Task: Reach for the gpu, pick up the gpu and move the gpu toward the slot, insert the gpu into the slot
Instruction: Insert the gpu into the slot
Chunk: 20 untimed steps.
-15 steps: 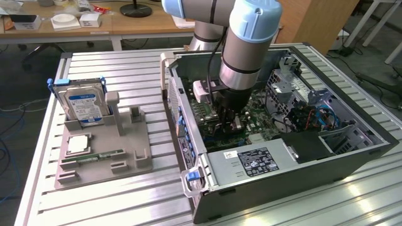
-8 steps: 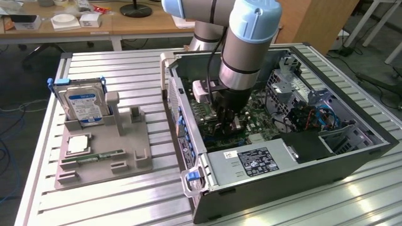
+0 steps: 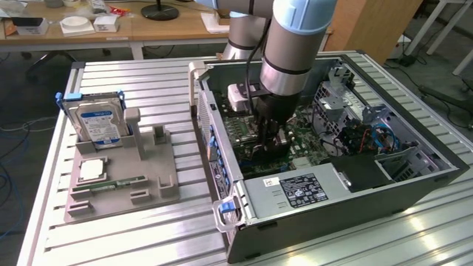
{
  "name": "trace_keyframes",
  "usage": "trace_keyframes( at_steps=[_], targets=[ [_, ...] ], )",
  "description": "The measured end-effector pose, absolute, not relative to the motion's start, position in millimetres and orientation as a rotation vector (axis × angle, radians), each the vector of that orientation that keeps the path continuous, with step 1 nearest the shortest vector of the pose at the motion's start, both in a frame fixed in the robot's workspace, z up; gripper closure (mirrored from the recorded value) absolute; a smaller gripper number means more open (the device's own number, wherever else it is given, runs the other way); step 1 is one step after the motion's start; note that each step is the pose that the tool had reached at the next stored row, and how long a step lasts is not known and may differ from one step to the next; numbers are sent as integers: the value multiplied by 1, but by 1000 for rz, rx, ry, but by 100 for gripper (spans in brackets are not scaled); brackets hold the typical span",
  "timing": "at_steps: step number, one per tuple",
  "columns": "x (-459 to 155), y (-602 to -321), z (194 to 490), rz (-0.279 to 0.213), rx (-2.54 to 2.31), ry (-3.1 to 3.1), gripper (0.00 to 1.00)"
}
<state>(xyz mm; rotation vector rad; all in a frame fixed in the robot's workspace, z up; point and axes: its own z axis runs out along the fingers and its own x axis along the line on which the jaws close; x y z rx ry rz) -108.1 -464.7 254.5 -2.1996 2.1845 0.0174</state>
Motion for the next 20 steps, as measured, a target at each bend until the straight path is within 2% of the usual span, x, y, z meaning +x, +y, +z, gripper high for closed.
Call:
trace_keyframes(
  at_steps=[8,9,10,11,13,15,20],
  targets=[
    [-109,-465,271,10,-2196,2181,67],
    [-109,-465,271,9,-2196,2181,68],
    [-109,-465,271,9,-2196,2181,75],
    [-109,-465,271,9,-2196,2181,75],
    [-109,-465,271,9,-2196,2181,86],
    [-109,-465,271,9,-2196,2181,90],
    [-109,-465,271,9,-2196,2181,90]
  ],
)
